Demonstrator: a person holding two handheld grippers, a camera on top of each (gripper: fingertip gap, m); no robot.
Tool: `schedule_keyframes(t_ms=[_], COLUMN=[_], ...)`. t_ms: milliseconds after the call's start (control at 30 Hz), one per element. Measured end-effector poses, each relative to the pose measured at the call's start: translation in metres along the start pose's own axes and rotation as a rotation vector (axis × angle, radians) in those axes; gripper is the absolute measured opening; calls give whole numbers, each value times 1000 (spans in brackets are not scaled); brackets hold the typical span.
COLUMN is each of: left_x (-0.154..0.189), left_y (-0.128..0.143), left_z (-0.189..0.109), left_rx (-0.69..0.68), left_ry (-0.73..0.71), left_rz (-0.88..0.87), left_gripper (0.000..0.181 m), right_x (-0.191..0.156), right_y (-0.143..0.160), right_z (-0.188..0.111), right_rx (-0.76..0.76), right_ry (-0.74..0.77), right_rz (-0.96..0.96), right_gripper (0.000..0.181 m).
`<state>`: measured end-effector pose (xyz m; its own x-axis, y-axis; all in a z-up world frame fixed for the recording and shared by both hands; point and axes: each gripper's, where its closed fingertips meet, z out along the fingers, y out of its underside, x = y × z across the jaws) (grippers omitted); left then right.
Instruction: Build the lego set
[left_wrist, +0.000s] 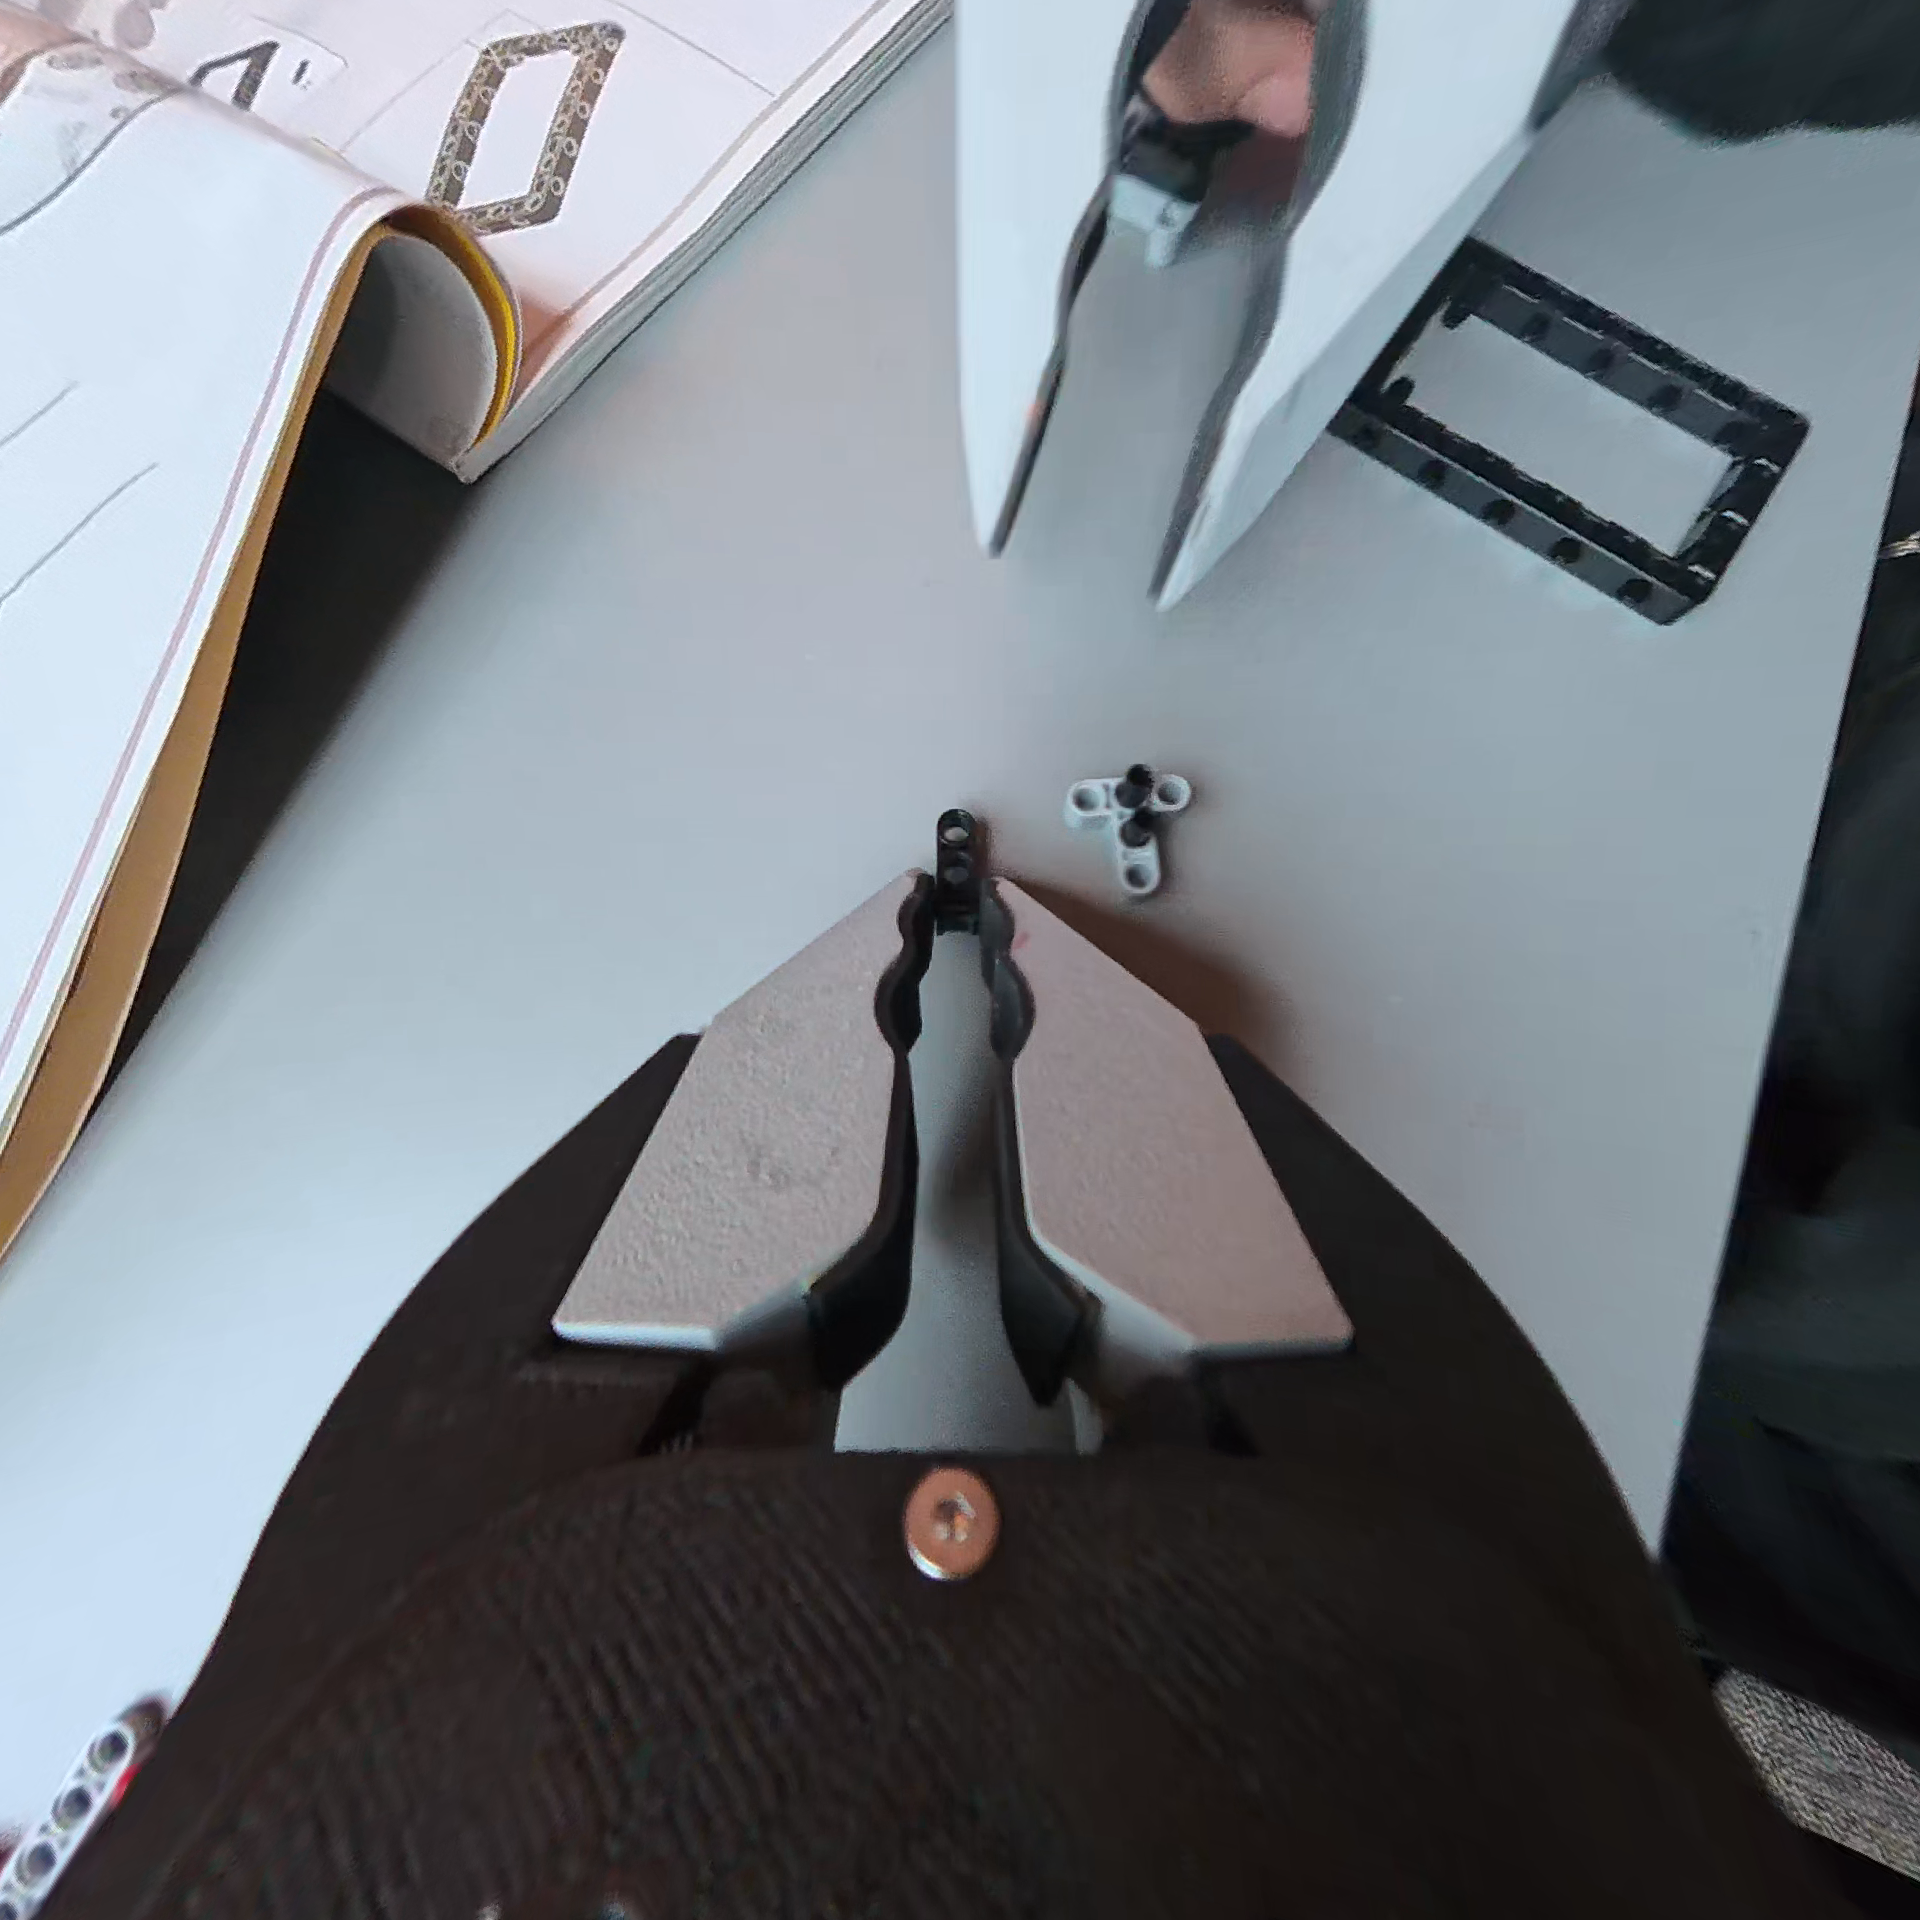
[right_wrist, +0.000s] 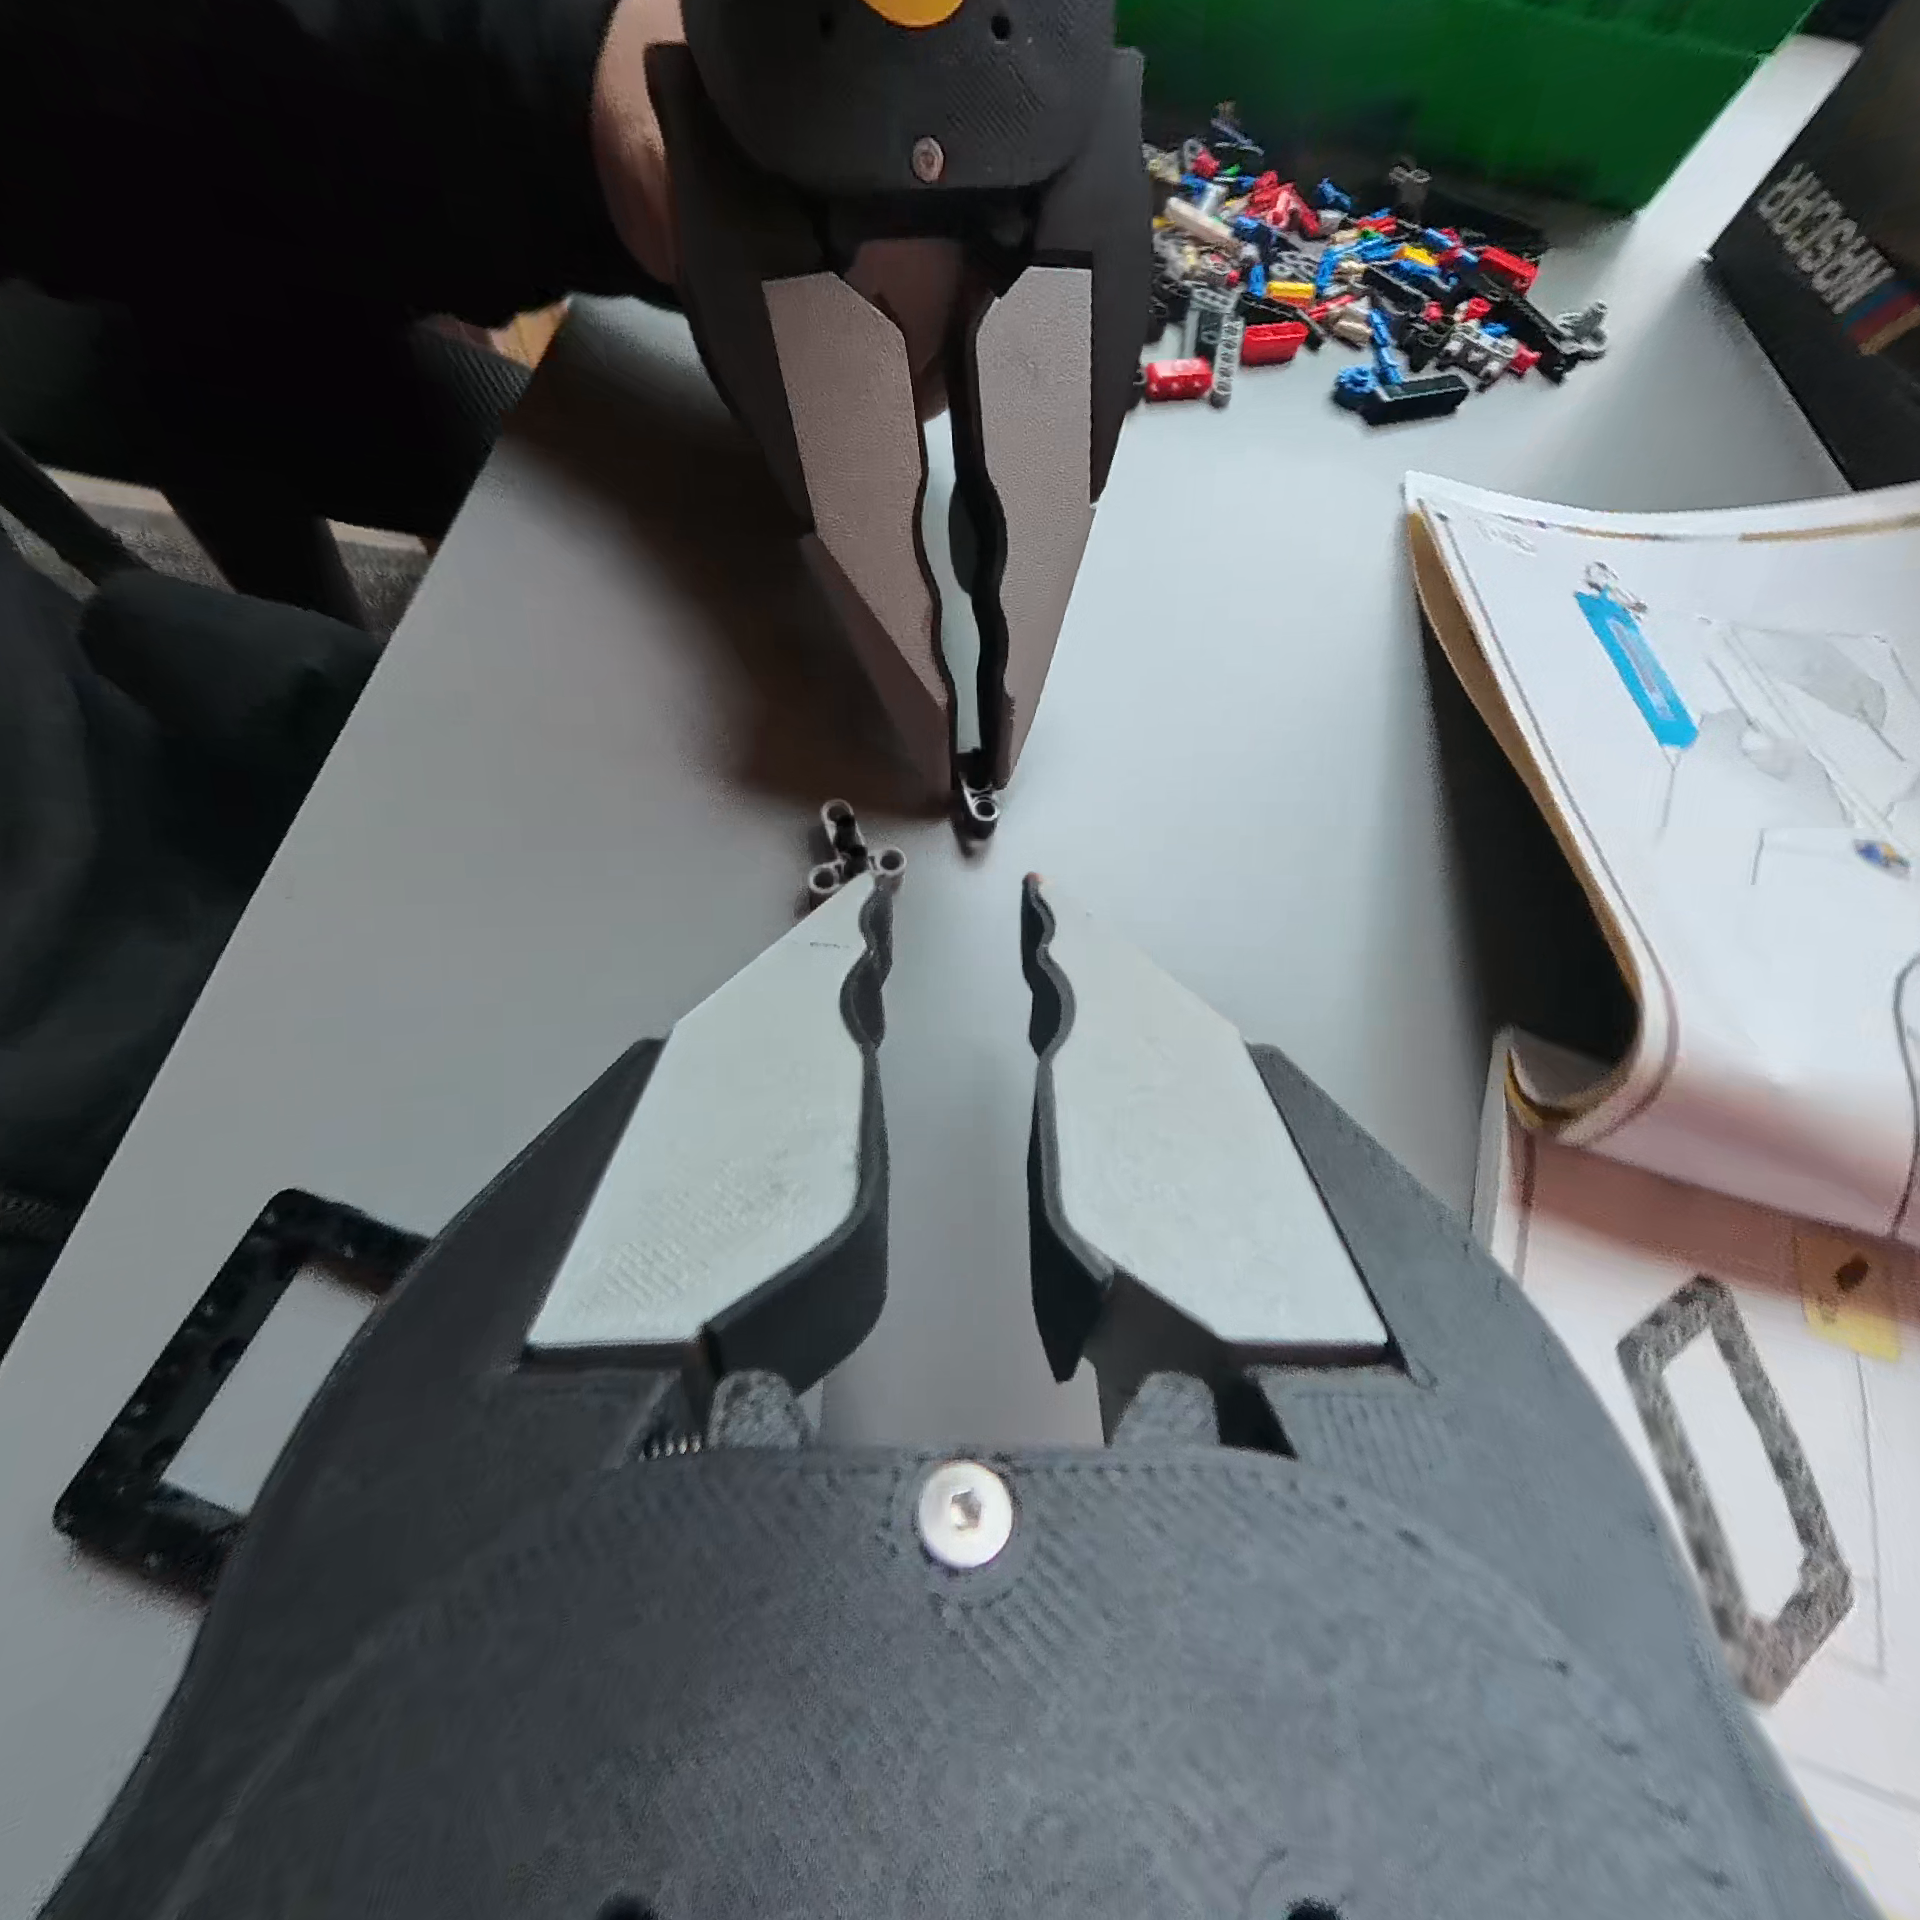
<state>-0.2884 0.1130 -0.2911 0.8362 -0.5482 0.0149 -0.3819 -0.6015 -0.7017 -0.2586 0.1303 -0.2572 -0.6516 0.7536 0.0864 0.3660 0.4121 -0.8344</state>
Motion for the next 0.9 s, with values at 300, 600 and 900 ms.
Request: schedule_keyframes(t_ms=[300,600,900], left_x=[24,34,34], left_y=[-23,-26,-11], left_z=[-18,-12,-4], left_rx=[-8,-31,-42], left_ry=[7,-3,-102], left_rz=[2,-6,35], left_gripper=[6,6,6], right_x=[-6,-22,-24], right_y=[-15,-8,-3], right_z=[22,17,22], right_rx=[-76,-80,-89], right_ry=[-80,-131,-129], right_rz=[-147,-200,-225], right_gripper=[16,4,3])
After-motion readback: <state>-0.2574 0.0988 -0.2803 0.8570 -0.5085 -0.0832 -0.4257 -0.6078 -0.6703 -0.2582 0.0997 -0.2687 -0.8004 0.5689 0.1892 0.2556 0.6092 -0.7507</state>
